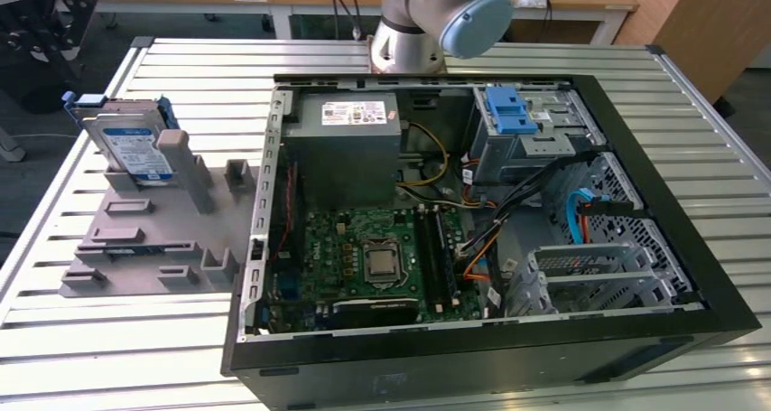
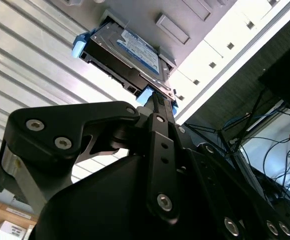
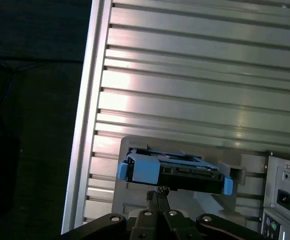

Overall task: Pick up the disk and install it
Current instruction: 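Pick up the disk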

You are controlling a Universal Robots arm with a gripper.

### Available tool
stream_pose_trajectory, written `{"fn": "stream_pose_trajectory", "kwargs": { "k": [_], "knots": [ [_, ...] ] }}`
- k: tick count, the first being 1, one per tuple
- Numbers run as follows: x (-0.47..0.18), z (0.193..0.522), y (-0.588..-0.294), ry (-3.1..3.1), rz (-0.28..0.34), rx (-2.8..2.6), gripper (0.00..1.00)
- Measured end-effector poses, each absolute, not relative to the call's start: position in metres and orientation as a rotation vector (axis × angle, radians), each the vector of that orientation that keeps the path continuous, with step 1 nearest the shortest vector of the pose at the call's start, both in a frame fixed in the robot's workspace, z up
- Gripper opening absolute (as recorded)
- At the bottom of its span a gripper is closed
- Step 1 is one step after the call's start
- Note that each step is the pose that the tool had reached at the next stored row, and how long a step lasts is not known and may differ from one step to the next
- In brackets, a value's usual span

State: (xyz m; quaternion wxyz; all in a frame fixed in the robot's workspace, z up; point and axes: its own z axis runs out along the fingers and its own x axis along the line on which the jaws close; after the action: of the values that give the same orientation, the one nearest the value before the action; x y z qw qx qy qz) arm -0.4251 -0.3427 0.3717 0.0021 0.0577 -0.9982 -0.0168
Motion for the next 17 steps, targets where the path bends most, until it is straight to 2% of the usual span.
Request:
{"fn": "stream_pose_trajectory", "kwargs": {
  "k": [17],
  "knots": [
    [-0.4251,0.3717,-0.3427,-3.11,-0.052,0.39,0.11]
  ]
}}
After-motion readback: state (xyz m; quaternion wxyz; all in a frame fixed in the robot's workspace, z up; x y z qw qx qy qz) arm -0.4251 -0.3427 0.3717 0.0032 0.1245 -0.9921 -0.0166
